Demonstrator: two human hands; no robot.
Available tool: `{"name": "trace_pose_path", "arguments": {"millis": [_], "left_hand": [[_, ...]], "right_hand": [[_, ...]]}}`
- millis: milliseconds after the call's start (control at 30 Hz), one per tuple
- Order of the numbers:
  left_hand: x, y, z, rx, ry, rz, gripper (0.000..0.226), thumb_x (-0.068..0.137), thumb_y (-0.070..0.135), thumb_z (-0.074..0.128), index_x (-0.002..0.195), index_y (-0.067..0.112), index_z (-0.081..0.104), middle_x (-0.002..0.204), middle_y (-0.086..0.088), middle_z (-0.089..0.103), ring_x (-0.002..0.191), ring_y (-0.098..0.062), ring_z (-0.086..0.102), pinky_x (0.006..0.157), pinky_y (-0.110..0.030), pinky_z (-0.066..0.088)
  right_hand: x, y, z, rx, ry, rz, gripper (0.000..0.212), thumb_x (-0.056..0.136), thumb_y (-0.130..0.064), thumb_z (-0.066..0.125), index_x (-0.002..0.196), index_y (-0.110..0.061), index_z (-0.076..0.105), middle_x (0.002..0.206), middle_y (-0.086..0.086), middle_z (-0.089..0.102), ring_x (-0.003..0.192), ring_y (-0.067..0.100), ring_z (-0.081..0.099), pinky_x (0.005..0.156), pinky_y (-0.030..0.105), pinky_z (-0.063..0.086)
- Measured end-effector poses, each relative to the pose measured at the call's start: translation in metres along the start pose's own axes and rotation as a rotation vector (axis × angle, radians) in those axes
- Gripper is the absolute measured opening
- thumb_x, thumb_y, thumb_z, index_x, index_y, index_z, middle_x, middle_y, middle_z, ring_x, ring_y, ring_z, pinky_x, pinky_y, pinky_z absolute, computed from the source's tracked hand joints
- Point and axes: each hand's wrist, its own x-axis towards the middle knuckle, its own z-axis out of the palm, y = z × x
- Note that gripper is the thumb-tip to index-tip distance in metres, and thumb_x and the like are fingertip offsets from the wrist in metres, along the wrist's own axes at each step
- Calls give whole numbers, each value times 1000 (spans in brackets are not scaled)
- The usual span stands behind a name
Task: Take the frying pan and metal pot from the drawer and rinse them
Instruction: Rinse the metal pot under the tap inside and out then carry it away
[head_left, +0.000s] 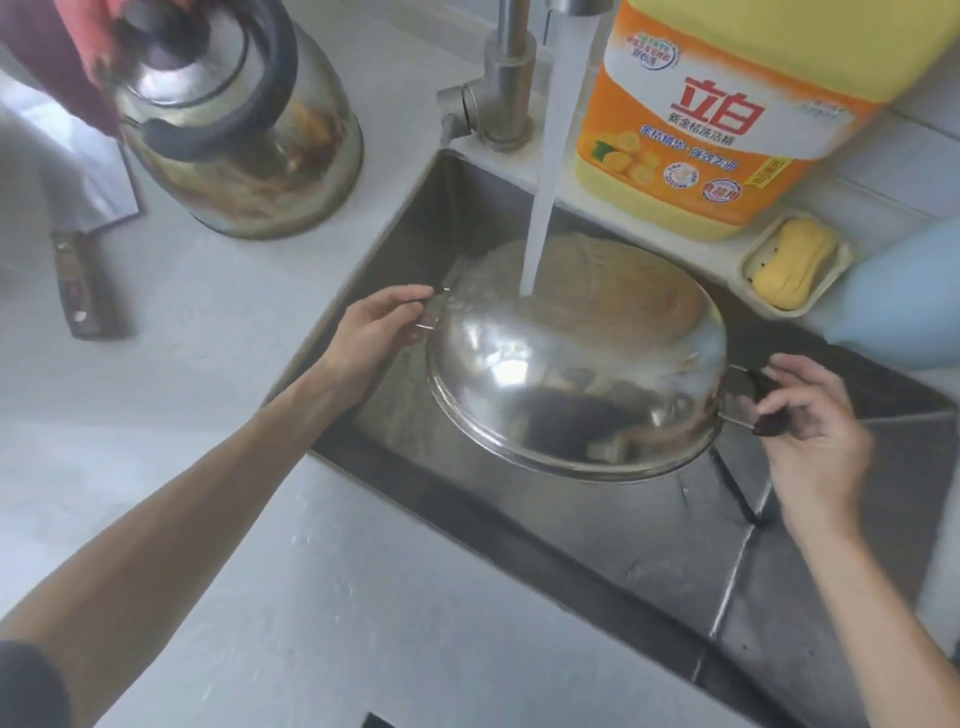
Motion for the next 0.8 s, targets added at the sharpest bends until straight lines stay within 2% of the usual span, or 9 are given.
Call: {"name": "trace_pose_path", "arguments": {"millis": [67,133,200,267,333,467,567,633,800], "left_hand": [[-7,13,-10,18,16,69,21,86,14,59,100,26,69,72,6,69,69,-7,63,75,-20,50],[-18,33,-19,56,41,154,22,82,17,62,97,30,71,72,6,69,71,-9,63,81,-25,51],[-29,57,-20,72,60,231,21,81,18,64,94,31,73,74,7,70,69,-9,64,81,-28,53],[-38,79,-19,100,91,291,17,81,18,65,89,30,73,71,10,70,64,-6,62,72,-23,53],[-43,93,-20,155,136,309,12,80,20,67,80,31,73,65,12,69,59,-5,60,61,-16,49],[-44,88,-33,287,212,241,11,74,27,66,64,30,69,51,9,61,52,-6,57,51,-13,41],[-47,64,-44,349,220,162,17,84,19,64,68,26,66,47,8,61,49,-2,56,47,-11,39],[-52,45,-51,367,176,100,13,87,22,63,75,23,66,52,8,65,52,-1,59,51,-10,43],[-56,9,-63,411,-30,-19,20,81,45,64,85,25,63,64,9,64,68,-13,57,67,-26,44]], "right_hand": [[-4,4,14,131,-26,184,28,72,15,64,72,-12,65,113,-9,59,101,-4,60,91,13,45],[-10,8,29,234,-60,350,52,72,23,59,66,-28,68,85,-18,69,80,-9,62,76,8,48],[-14,18,40,178,-168,439,58,77,28,46,70,-26,68,66,-25,67,66,-12,59,66,4,45],[-17,27,50,98,-387,514,43,86,17,46,87,-20,69,77,-23,71,76,-10,62,76,9,48],[-18,38,55,198,-605,647,33,88,9,48,104,-11,68,99,-5,74,95,9,66,88,27,50],[-12,36,67,588,-468,937,41,88,6,40,79,-12,76,75,9,72,58,16,65,53,20,53],[5,23,67,638,-381,916,22,75,-18,56,68,-16,77,63,1,68,44,8,55,41,15,43],[19,17,62,549,-420,800,20,63,-26,64,76,-19,78,68,-1,70,46,5,53,42,12,39],[47,-6,33,259,-491,497,48,71,-34,66,116,-21,65,104,0,70,81,5,57,57,13,40]]}}
